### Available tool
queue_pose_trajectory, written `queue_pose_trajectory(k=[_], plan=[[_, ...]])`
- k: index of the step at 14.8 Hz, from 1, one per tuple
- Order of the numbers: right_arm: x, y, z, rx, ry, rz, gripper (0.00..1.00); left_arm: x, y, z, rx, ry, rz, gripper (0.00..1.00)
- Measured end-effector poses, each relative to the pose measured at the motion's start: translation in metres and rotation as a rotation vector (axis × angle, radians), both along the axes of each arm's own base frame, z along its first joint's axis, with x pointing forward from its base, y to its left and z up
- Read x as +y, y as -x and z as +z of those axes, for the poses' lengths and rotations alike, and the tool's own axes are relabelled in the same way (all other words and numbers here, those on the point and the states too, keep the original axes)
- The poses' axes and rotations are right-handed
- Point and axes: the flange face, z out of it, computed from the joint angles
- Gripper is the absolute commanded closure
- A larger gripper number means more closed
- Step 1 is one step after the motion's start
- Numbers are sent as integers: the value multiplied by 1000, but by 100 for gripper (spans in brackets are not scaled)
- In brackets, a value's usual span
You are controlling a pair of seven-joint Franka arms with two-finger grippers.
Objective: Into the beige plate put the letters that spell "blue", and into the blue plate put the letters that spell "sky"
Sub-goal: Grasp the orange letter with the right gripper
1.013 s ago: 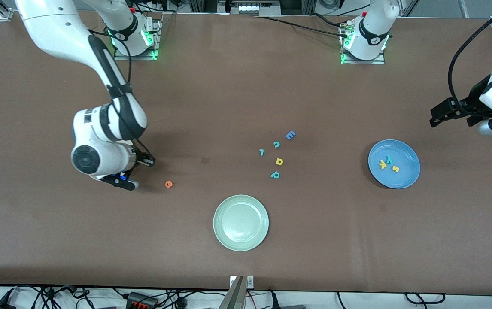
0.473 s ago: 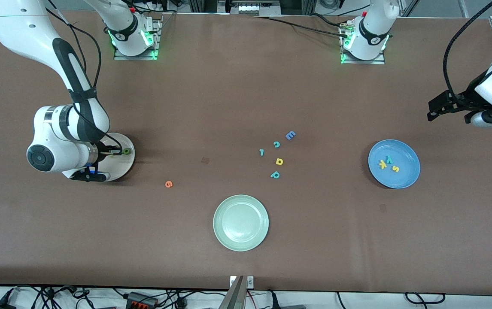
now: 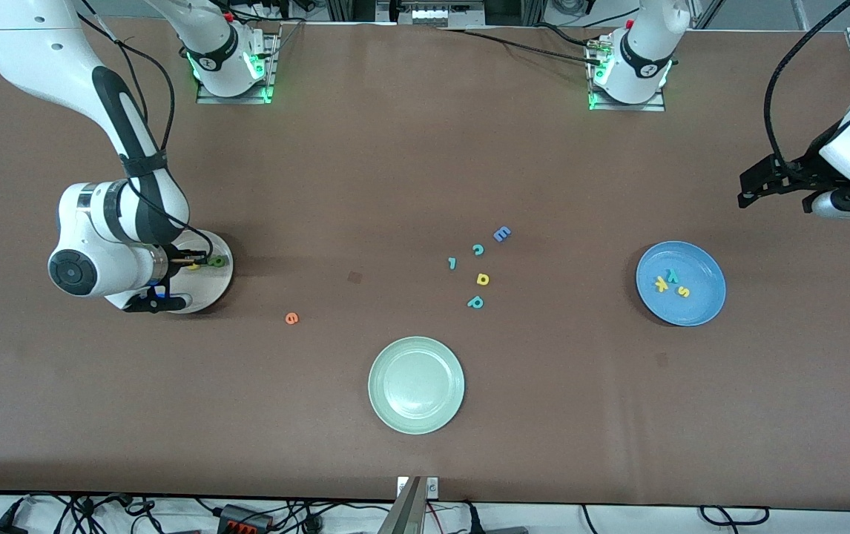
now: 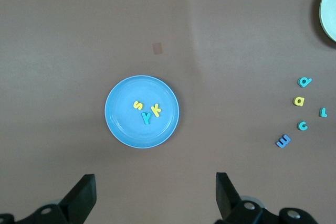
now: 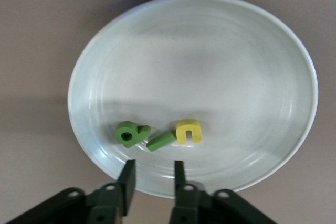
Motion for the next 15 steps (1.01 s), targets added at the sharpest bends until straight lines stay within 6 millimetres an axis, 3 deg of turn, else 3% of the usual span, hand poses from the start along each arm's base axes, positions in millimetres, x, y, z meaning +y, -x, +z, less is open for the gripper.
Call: queue_pose_trajectory(k=[2,7,12,15], plan=[[21,-7,13,-33,-11,31,0,0,0,0,0,0,-2,0],[115,-36,55,-153,-31,157,0,-1,0,0,0,0,-3,0],[160,-54,29,-176,-39,180,0,-1,0,0,-1,0,-4,0],[172,-63,7,-216,-47,185,0,-3,0,1,-1,0,-8,0]])
